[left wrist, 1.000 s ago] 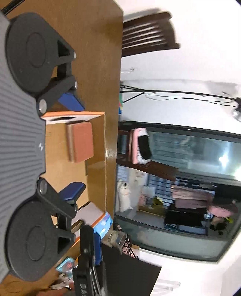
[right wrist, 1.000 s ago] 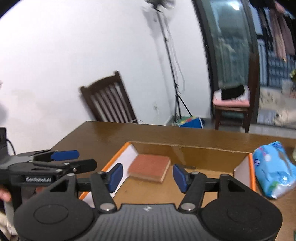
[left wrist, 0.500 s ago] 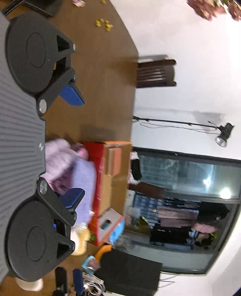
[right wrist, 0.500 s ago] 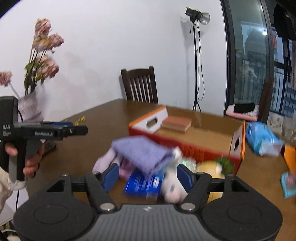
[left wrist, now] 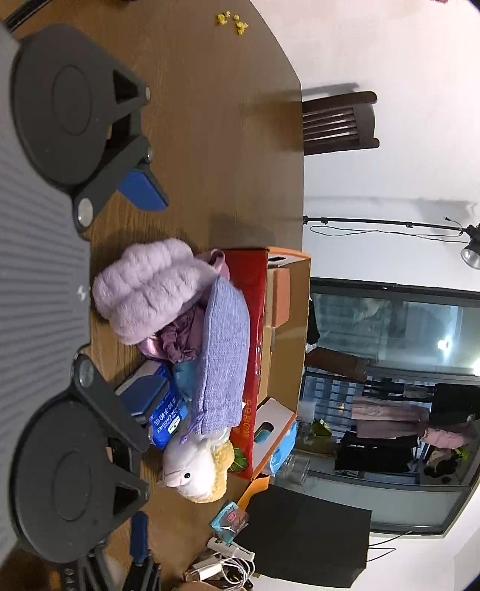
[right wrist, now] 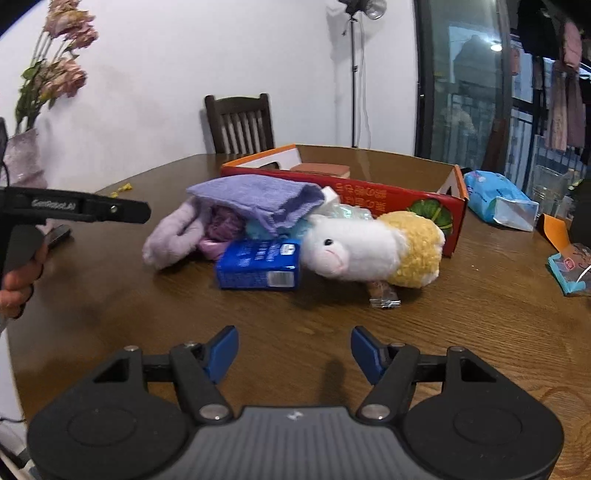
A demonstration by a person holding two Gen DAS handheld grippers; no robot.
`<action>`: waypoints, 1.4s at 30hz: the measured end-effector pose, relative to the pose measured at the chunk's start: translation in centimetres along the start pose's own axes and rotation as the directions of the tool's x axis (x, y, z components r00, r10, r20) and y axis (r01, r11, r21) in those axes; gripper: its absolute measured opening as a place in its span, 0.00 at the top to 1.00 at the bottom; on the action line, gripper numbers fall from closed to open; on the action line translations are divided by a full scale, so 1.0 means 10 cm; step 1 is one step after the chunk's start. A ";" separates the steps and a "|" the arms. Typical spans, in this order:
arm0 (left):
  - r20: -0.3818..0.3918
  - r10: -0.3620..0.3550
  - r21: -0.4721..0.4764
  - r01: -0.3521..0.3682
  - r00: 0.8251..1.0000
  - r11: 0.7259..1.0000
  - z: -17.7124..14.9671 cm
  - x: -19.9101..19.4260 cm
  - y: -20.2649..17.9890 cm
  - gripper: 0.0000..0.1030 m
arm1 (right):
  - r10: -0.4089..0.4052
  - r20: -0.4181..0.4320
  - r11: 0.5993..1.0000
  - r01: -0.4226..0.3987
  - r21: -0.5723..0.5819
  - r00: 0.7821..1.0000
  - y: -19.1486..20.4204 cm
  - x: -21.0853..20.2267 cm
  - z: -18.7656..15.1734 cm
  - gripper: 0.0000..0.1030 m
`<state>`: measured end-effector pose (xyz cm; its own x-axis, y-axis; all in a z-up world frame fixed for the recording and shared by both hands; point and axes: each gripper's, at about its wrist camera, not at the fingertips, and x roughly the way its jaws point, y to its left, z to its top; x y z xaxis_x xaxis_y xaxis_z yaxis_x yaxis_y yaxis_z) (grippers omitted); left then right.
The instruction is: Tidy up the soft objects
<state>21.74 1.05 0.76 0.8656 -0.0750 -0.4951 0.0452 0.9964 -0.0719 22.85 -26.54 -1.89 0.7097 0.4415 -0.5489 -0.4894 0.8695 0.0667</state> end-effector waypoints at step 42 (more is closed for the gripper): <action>0.005 -0.245 -0.133 0.243 0.970 0.961 0.33 -0.07 0.09 0.88 | 0.274 0.185 0.960 -0.281 0.013 0.944 0.18 0.22 0.78 0.89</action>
<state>22.86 2.16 3.91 0.8308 -0.3163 -0.4580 0.1876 0.9338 -0.3046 27.47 -22.25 3.48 0.6299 0.6958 -0.3452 -0.6625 0.7133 0.2287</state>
